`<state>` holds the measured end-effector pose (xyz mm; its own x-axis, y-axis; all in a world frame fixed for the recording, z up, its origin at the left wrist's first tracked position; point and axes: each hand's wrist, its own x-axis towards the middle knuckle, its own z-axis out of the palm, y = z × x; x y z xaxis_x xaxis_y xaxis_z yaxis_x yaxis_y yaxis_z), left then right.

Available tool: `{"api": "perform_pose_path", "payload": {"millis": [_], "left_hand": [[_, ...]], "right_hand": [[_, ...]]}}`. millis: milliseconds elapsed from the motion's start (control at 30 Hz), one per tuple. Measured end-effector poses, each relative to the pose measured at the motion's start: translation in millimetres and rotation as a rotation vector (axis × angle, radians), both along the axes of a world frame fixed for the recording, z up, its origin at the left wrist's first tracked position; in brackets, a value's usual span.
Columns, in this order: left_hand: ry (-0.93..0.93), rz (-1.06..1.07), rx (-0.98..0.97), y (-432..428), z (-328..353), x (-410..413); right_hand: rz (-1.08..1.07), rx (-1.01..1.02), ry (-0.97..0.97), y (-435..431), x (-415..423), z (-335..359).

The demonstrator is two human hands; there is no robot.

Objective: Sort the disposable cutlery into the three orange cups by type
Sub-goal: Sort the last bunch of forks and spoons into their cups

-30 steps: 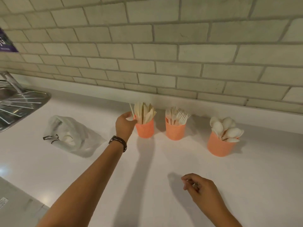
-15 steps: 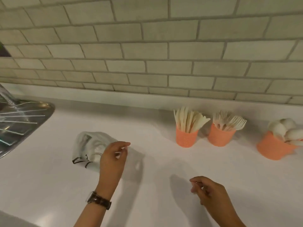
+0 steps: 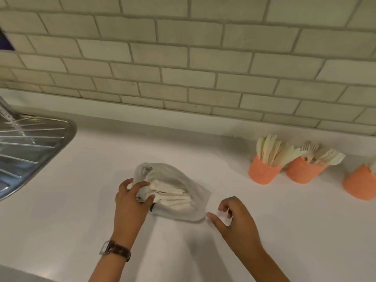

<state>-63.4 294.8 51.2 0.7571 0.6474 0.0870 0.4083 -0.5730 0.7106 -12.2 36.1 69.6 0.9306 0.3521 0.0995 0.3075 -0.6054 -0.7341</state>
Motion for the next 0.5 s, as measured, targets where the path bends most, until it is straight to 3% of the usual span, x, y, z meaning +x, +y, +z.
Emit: {"api": "perform_pose_path", "payload": {"millis": [233, 500], "left_hand": [[-0.012, -0.183, -0.056, -4, 11, -5], [-0.022, -0.346, -0.186, -16, 16, -25]], "right_hand": [[0.382, -0.048, 0.053, 80, 5, 9], [0.608, -0.734, -0.012, 123, 57, -39]]}}
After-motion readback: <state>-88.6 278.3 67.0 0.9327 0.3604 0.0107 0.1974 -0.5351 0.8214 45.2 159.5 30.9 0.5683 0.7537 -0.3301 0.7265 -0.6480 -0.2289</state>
